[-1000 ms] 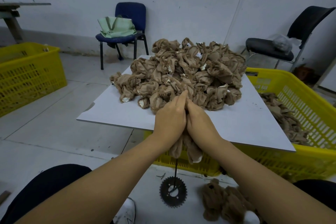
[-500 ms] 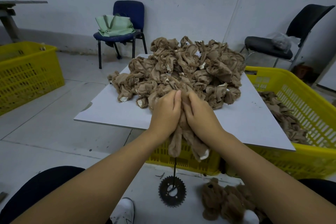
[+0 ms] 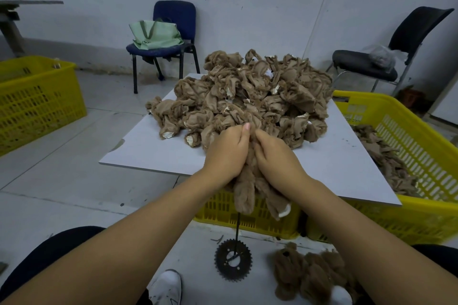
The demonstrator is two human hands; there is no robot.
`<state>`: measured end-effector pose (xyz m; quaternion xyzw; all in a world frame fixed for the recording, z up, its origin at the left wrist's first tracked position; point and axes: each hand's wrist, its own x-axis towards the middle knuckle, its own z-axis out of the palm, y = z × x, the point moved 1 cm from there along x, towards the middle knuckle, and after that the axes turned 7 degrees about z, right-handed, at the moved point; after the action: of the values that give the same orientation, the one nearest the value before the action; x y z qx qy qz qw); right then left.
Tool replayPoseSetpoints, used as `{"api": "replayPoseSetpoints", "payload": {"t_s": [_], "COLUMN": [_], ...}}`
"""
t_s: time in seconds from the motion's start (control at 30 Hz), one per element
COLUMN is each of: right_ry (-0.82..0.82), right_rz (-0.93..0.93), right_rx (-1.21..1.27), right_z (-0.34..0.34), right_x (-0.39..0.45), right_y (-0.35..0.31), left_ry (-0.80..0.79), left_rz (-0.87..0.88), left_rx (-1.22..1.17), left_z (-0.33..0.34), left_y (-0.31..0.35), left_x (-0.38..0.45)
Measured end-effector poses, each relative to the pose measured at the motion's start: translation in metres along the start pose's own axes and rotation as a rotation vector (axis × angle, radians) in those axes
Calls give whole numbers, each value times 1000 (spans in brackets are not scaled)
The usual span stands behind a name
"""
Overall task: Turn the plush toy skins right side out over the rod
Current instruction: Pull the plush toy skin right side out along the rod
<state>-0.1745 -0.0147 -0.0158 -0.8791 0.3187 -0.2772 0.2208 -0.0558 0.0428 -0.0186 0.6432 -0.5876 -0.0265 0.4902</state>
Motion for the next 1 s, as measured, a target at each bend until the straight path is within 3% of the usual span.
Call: {"api": "replayPoseSetpoints", "payload": {"t_s": [0.27,0.47,0.63,0.77,0.9,1.0], "right_ry": [-80,-55,-113,-174,-181,-163], "right_rz": [86,13,7,51,52,40], "right_rx": [98,-19,-110,-42,27,14], "right_z": [14,9,0,4,7,8], "right_x": [-4,-6,2,1,-3,-5], "right_y": [9,2,1,7,12,13], "left_ry": [-9,27,49,74,108,122], "left_rz": [-71,-104,-251,-300,-310,-189], "left_rx": [-108,-56,-350,-403,-446,-329], "left_z": [10,6,8,18,25,25], "left_y": [-14,-7,-10,-18,-17,-15], "left_x": [-15,-8,5,-8,-22,-25]}}
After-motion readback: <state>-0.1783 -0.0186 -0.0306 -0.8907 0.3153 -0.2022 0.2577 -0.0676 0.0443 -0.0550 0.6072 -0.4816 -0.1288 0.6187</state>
